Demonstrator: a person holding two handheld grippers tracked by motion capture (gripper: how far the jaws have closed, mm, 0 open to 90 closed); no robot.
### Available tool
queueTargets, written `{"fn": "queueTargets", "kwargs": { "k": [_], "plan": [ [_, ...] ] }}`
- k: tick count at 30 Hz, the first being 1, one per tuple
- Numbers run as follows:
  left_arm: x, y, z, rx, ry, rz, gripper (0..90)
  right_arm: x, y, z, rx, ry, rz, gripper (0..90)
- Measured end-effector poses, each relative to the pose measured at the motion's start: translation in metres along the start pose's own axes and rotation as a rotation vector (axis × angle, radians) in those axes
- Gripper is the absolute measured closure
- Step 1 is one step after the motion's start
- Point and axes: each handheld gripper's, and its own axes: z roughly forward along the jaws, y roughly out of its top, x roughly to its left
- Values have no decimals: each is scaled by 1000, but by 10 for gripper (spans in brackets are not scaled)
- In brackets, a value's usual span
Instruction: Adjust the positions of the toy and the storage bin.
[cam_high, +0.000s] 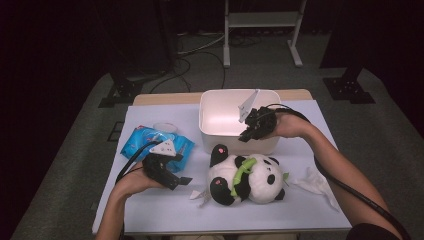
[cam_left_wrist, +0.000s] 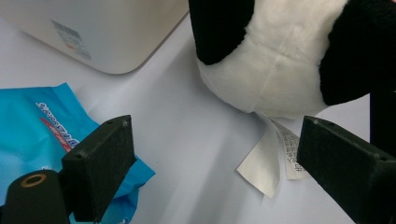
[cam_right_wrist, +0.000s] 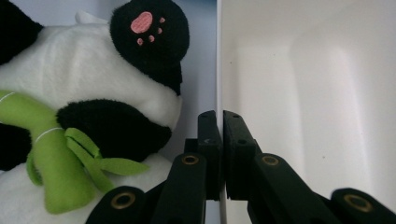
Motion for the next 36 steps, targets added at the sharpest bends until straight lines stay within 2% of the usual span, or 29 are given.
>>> {"fn": "queueTargets", "kwargs": {
  "k": [11,21,23,24,25,27,36],
  "plan": [
    [-2,1,1,2,-5,5,107,13,-1,-1,-9,4,-4,864],
    [0,0,3,5,-2,1,107,16,0,-2,-6,12,13,860],
    [0,0,3,4,-2,1,107,16,-1,-2,-6,12,17,845],
    [0,0,2,5,-3,3,107,14,-1,-3,-7,14,35,802],
    [0,0,3,5,-2,2,107,12,-2,-6,-21,-7,51,765],
    [0,0,3,8,-3,3,107,12,-4,-10,-43,9,73,728],
    [2,-1,4,11,-1,-4,107,21,-12,-34,-95,-21,87,644]
  ]
}}
